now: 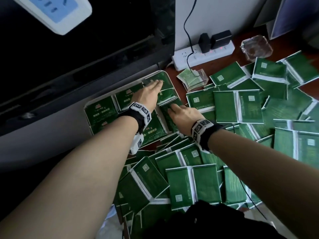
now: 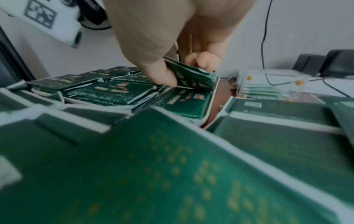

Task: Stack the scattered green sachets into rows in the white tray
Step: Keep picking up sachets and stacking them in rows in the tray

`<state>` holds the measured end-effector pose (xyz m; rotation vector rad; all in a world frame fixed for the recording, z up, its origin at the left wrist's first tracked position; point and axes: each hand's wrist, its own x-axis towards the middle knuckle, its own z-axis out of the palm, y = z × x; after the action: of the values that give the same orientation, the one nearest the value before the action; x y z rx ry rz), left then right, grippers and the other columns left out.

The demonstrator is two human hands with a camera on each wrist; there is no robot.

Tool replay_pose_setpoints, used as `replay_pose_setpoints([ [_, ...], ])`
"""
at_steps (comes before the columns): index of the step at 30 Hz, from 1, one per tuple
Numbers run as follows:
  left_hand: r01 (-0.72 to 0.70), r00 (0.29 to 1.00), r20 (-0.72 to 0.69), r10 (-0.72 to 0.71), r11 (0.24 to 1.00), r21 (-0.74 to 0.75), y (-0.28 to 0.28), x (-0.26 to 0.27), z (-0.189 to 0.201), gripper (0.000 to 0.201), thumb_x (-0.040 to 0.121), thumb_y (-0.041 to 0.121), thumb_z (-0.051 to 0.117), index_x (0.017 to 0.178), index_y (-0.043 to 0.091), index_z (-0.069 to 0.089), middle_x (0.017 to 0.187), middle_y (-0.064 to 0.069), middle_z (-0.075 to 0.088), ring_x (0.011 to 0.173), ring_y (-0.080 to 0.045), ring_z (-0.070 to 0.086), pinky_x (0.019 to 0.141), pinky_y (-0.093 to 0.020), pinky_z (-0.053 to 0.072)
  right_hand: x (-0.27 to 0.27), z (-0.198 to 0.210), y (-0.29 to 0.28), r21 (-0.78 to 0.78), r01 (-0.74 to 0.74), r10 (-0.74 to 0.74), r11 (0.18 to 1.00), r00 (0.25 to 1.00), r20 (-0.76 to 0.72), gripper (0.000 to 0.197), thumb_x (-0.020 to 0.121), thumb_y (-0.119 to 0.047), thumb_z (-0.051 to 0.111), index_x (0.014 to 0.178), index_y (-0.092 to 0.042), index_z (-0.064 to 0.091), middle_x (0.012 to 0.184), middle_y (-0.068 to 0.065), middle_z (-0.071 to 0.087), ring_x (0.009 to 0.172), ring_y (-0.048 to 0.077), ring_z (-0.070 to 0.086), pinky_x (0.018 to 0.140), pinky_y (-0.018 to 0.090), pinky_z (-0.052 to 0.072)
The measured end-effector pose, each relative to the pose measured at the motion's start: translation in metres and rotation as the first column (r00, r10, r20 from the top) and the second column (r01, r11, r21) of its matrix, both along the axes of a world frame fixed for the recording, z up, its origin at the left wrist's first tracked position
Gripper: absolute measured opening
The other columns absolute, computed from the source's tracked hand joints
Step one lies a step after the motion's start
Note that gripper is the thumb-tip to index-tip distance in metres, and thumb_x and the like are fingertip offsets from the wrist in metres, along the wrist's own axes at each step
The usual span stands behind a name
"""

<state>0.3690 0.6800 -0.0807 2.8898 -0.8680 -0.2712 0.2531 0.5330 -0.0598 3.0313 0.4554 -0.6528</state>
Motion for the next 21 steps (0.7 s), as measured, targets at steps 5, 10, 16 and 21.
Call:
replay_pose_setpoints([
  [5, 0.003, 0.995, -0.098, -0.003, 1.000, -0.003, 0.002, -0.008, -0.018, 0.057, 0.093, -0.003, 0.049, 0.146, 0.015, 0.044, 0.155, 0.000, 0.038, 0.131, -0.020, 0.051, 0.101, -0.036, 0.049, -0.005, -0.017, -0.006, 0.028, 0.018, -0.017, 0.999, 0.998, -0.053, 0.060, 0.087, -0.013, 0.061, 0.142, -0.009, 0.040, 0.138, 0.008, 0.041, 0.112, 0.028, 0.056, 0.071, 0.037, 0.056],
  [10, -0.004, 0.993, -0.116, 0.001, 1.000, -0.028, 0.003, -0.006, -0.020, 0.061, 0.088, -0.007, 0.056, 0.144, 0.015, 0.047, 0.155, 0.002, 0.037, 0.130, -0.021, 0.051, 0.103, -0.034, 0.047, -0.007, -0.022, -0.005, 0.045, 0.034, -0.030, 0.998, 0.996, -0.082, 0.062, 0.088, -0.014, 0.062, 0.145, -0.008, 0.036, 0.140, 0.009, 0.036, 0.115, 0.030, 0.054, 0.077, 0.043, 0.058],
  [16, -0.003, 0.991, -0.132, 0.001, 1.000, -0.018, 0.000, 0.003, -0.022, 0.063, 0.086, -0.012, 0.054, 0.143, 0.015, 0.047, 0.155, 0.002, 0.037, 0.127, -0.023, 0.053, 0.104, -0.037, 0.046, -0.008, -0.023, -0.005, 0.063, 0.032, -0.028, 0.998, 0.997, -0.074, 0.061, 0.091, -0.015, 0.060, 0.146, -0.007, 0.035, 0.140, 0.009, 0.035, 0.115, 0.030, 0.054, 0.075, 0.042, 0.058],
  [21, 0.018, 0.985, -0.170, -0.018, 1.000, -0.002, -0.003, 0.008, -0.036, 0.071, 0.080, -0.013, 0.062, 0.143, 0.015, 0.046, 0.156, 0.001, 0.036, 0.131, -0.026, 0.051, 0.104, -0.042, 0.048, -0.005, -0.026, -0.003, 0.076, 0.018, -0.013, 0.997, 0.998, -0.066, 0.065, 0.091, -0.027, 0.062, 0.146, -0.007, 0.034, 0.142, 0.010, 0.033, 0.116, 0.029, 0.053, 0.076, 0.043, 0.058],
])
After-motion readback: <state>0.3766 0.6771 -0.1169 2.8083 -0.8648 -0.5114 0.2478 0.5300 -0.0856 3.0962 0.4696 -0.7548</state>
